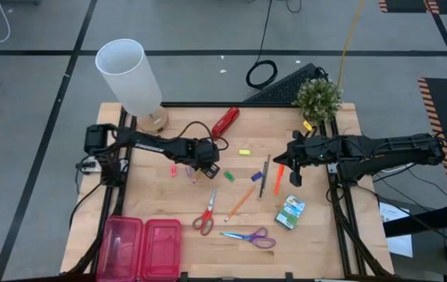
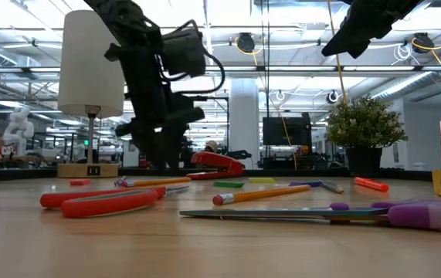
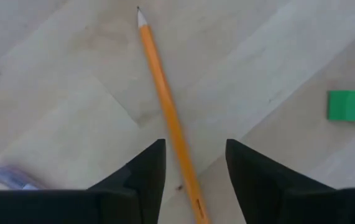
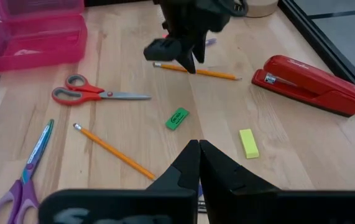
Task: Pack school essentials
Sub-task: Put the left yellow pencil into the red supply box
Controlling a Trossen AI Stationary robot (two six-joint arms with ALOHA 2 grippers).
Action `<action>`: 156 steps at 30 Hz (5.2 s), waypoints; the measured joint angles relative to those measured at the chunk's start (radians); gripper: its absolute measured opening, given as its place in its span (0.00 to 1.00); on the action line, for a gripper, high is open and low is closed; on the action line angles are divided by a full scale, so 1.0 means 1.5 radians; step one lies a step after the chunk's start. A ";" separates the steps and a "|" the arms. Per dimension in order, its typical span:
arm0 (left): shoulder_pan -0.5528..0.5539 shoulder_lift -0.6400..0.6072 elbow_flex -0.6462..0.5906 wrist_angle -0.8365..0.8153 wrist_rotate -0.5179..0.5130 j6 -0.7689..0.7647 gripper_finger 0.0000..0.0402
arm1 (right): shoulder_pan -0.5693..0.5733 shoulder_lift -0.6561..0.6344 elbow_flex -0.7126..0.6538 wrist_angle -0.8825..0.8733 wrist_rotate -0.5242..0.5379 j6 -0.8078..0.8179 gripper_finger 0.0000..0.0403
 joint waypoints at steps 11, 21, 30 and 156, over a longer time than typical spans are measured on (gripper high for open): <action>0.008 0.026 0.003 -0.026 -0.018 -0.001 0.28 | 0.000 0.000 0.000 0.000 0.000 0.002 0.00; 0.002 0.026 0.003 -0.034 -0.001 0.012 0.09 | 0.000 0.000 0.000 0.005 0.000 0.002 0.00; -0.011 0.023 0.004 -0.030 -0.004 0.017 0.01 | 0.001 0.000 0.000 0.005 0.000 0.019 0.00; -0.077 0.003 -0.040 0.005 -0.009 0.076 0.06 | 0.039 0.105 -0.099 0.268 0.033 -0.088 0.00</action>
